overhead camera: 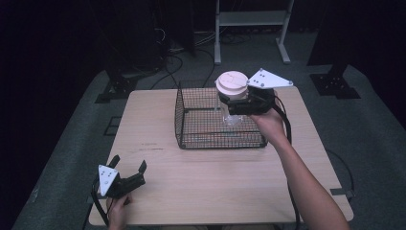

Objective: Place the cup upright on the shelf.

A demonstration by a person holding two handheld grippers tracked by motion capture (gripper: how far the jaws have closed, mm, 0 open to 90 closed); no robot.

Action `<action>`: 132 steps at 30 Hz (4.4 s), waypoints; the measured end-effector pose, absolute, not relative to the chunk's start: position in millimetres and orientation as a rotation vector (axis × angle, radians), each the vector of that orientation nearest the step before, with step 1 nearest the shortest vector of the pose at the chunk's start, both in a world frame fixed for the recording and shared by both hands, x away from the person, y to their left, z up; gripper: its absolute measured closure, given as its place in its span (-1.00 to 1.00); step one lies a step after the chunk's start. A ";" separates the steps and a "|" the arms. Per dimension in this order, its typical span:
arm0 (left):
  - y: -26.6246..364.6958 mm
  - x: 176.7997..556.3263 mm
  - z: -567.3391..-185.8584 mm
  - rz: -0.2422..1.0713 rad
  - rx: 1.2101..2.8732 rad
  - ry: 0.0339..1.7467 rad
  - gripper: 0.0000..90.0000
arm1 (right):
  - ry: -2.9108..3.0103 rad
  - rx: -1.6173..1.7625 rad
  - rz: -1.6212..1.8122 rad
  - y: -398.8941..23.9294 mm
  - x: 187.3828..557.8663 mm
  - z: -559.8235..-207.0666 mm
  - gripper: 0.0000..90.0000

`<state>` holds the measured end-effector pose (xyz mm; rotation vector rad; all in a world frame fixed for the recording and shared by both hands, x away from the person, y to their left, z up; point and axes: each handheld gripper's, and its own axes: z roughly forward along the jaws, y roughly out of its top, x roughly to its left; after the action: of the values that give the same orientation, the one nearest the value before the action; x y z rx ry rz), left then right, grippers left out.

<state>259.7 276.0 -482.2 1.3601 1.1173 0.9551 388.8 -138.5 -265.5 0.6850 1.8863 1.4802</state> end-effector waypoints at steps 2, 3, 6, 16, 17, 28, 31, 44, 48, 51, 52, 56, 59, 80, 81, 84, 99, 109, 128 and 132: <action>276.0 259.8 -482.2 0.956 1.360 1.117 -1.00 | 1.886 0.694 1.477 -137.7 394.0 -267.1 -0.90; 276.0 259.8 -482.2 0.955 1.361 1.117 -1.00 | 1.881 0.696 1.468 -136.9 396.1 -268.2 -0.90; 275.7 260.0 -482.2 0.959 1.359 1.120 -1.00 | 1.874 0.708 1.460 -133.7 402.2 -271.8 -0.90; 277.5 260.3 -482.2 0.948 1.354 1.118 -1.00 | 1.888 0.759 1.424 -127.3 422.5 -286.9 -0.90; 277.5 260.3 -482.2 0.948 1.354 1.118 -1.00 | 1.888 0.759 1.424 -127.3 422.5 -286.9 -0.90; 277.5 260.0 -482.2 0.949 1.351 1.120 -1.00 | 1.915 0.782 1.423 -111.7 443.6 -310.8 -0.90; 277.2 260.1 -482.2 0.949 1.351 1.118 -1.00 | 1.920 0.788 1.410 -108.6 447.9 -316.4 -0.90; 277.4 259.9 -482.2 0.948 1.351 1.118 -1.00 | 1.949 0.831 1.390 -103.9 469.5 -339.8 -0.90; 277.7 259.8 -482.2 0.946 1.348 1.120 -1.00 | 1.951 0.850 1.388 -103.3 473.6 -344.6 -0.90; 278.1 259.9 -482.2 0.946 1.347 1.121 -1.00 | 1.967 0.854 1.372 -101.2 477.8 -350.6 -0.90; 278.1 259.9 -482.2 0.946 1.347 1.121 -1.00 | 1.967 0.854 1.372 -101.2 477.8 -350.6 -0.90; 278.1 259.7 -482.2 0.945 1.346 1.121 -1.00 | 1.994 0.856 1.363 -99.2 482.5 -358.5 -0.90; 278.2 259.7 -482.1 0.943 1.344 1.121 -1.00 | 2.006 0.858 1.357 -98.4 484.6 -363.1 -0.90; 277.8 259.7 -482.1 0.943 1.350 1.115 -1.00 | 2.039 0.869 1.325 -106.3 488.0 -380.0 -0.90; 277.8 259.7 -482.1 0.944 1.351 1.114 -1.00 | 2.037 0.869 1.324 -106.6 488.0 -380.3 -0.90; 277.2 259.9 -482.1 0.949 1.352 1.114 -1.00 | 2.036 0.871 1.324 -107.5 487.4 -380.6 -0.90; 277.2 259.5 -482.1 0.949 1.352 1.114 -1.00 | 2.048 0.866 1.303 -109.2 486.5 -379.8 -0.90; 276.8 259.6 -482.1 0.952 1.352 1.118 -1.00 | 2.041 0.892 1.311 -110.2 487.5 -379.8 -0.91; 276.7 260.3 -482.2 0.956 1.357 1.128 -1.00 | 2.038 0.947 1.376 -118.7 486.0 -370.8 -0.99; 276.6 260.3 -482.2 0.957 1.357 1.128 -1.00 | 2.034 0.948 1.384 -121.9 485.0 -367.4 -0.99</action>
<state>260.3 276.6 -482.2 1.3569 1.1277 0.9566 485.0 -121.9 -367.4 0.9484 2.0339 1.3839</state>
